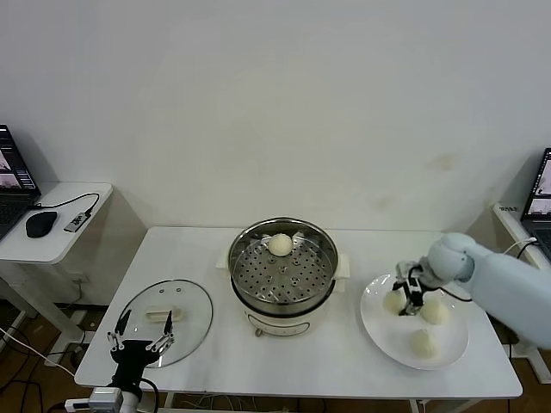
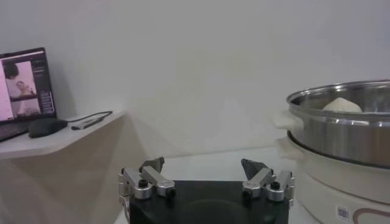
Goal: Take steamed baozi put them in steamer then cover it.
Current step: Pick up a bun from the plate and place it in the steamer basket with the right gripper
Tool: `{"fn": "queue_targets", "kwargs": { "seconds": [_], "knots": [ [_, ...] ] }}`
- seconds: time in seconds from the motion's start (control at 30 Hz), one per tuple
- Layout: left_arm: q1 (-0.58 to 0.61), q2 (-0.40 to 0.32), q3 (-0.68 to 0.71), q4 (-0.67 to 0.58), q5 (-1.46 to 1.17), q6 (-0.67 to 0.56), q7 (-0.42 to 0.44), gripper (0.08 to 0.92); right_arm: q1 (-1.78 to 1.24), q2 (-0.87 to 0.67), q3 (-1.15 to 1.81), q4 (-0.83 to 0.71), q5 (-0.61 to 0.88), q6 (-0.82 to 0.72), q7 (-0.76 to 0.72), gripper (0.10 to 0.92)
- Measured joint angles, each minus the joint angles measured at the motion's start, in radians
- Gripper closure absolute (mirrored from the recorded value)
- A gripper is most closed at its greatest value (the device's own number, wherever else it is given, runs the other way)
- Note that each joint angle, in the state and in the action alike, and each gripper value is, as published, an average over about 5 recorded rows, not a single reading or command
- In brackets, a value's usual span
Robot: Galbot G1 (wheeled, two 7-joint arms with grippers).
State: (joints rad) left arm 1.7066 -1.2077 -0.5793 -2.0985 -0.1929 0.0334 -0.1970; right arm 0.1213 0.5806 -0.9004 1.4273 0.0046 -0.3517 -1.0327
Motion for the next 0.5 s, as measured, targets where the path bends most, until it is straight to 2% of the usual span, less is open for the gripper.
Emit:
{"fn": "queue_targets", "kwargs": {
  "seconds": [0.23,0.5],
  "knots": [
    [-0.008,0.007,0.010,0.000,-0.002,0.002,0.000,0.177,0.256,0.044,-0.156,0.040,0.142,-0.054,0.021,0.372],
    [-0.016,0.012,0.008,-0.001,-0.005,0.003,-0.001,0.177,0.431,0.182,-0.276,0.044,0.321,-0.131,0.072,0.364]
  ]
}}
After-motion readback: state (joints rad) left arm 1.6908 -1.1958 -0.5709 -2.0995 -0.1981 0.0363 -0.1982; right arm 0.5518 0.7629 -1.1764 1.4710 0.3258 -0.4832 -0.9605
